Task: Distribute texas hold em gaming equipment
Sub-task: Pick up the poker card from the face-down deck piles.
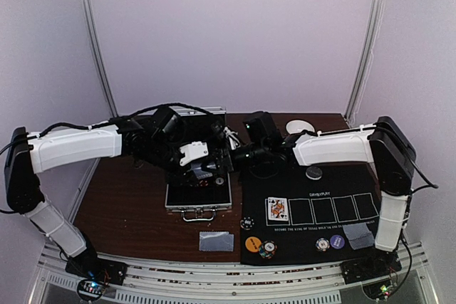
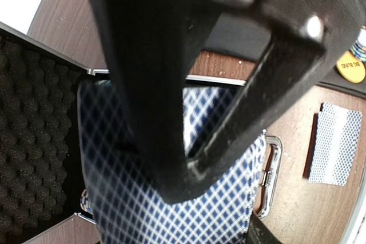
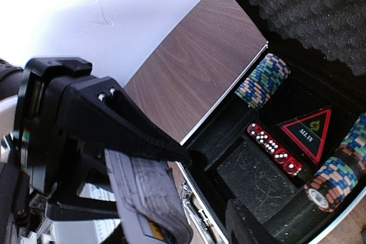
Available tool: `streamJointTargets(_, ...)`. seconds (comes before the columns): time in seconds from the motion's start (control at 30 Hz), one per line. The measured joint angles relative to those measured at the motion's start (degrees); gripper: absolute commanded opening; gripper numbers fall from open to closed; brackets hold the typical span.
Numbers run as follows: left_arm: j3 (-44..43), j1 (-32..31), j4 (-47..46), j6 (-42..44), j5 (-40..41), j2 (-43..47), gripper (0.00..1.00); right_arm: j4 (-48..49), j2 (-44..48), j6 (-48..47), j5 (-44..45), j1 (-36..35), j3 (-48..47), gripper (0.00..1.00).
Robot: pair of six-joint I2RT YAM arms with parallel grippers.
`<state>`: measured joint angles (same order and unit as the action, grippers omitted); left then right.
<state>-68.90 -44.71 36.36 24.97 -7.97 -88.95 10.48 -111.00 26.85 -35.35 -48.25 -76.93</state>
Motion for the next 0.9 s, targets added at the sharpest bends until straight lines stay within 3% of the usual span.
streamJointTargets(0.33, 0.0, 0.0, 0.1, 0.0, 0.7, -0.7, 0.49, -7.8, 1.5, -3.6, 0.3, 0.0, -2.2, 0.15)
streamJointTargets(0.53, 0.0, 0.0, 0.2, 0.0, 0.7, -1.2, 0.49, -11.8, 2.3, -5.6, 1.4, 0.0, -2.9, 0.15)
streamJointTargets(0.77, 0.0, 0.0, 0.2, 0.0, 1.7, -1.6, 0.49, -16.3, 2.9, -7.3, 1.7, 0.0, -4.6, 0.0)
streamJointTargets(0.9, 0.0, 0.0, 0.2, 0.0, 1.8, -1.6, 0.49, -18.1, 3.3, -8.3, 1.9, 0.0, -5.0, 0.0)
